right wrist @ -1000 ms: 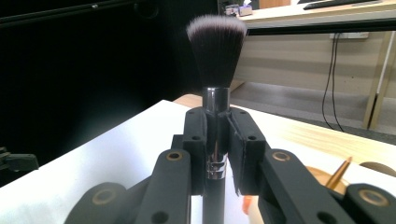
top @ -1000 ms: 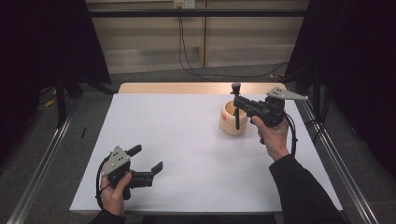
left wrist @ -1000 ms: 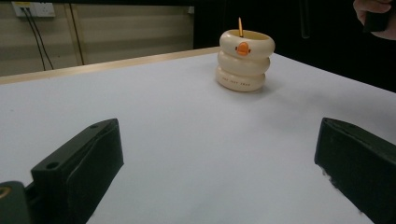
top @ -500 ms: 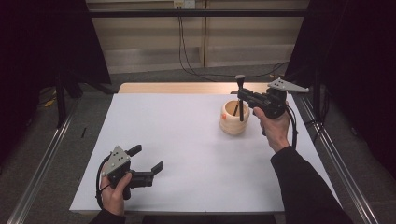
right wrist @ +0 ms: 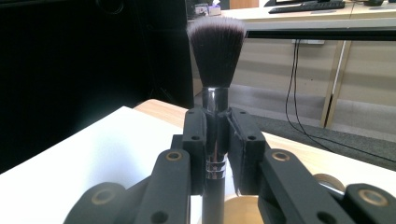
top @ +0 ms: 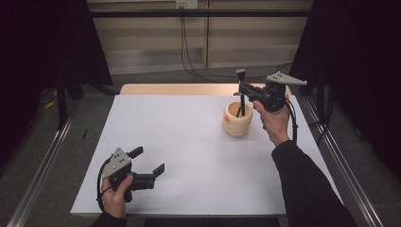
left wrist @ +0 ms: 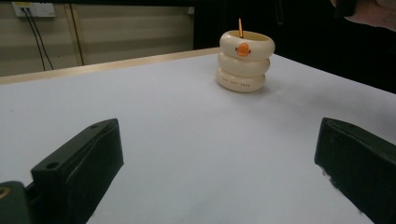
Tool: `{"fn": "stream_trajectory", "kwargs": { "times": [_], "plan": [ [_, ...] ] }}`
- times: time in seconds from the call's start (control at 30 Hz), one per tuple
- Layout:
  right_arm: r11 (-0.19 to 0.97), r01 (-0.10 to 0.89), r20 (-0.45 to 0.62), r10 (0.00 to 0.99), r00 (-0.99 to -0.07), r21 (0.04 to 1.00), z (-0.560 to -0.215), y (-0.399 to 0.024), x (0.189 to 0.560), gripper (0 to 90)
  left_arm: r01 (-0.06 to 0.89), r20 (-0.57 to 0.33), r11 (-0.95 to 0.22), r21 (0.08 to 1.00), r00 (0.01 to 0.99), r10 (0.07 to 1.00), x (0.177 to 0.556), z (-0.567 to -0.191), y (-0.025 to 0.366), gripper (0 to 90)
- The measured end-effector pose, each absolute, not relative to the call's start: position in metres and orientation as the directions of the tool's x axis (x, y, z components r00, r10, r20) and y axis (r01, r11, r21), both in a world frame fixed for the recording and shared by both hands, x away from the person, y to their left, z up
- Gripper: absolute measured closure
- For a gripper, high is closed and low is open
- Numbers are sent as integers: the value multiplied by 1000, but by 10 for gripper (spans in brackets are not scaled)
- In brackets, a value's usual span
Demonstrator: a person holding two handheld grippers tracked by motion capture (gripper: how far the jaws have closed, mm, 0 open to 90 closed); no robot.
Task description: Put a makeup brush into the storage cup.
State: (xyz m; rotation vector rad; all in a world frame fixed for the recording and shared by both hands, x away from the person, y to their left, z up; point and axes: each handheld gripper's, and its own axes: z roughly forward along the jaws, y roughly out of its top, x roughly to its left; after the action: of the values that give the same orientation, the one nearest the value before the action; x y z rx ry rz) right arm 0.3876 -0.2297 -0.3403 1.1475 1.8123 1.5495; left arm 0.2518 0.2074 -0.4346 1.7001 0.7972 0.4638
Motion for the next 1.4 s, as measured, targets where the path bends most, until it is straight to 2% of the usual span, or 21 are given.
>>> {"fn": "stream_trajectory", "kwargs": {
  "times": [1.4],
  "plan": [
    [23,324,140,872,-470,946,-374,-229,413,784,262,-101,-122,957,699,708,252,-434,209,9]
  ]
}}
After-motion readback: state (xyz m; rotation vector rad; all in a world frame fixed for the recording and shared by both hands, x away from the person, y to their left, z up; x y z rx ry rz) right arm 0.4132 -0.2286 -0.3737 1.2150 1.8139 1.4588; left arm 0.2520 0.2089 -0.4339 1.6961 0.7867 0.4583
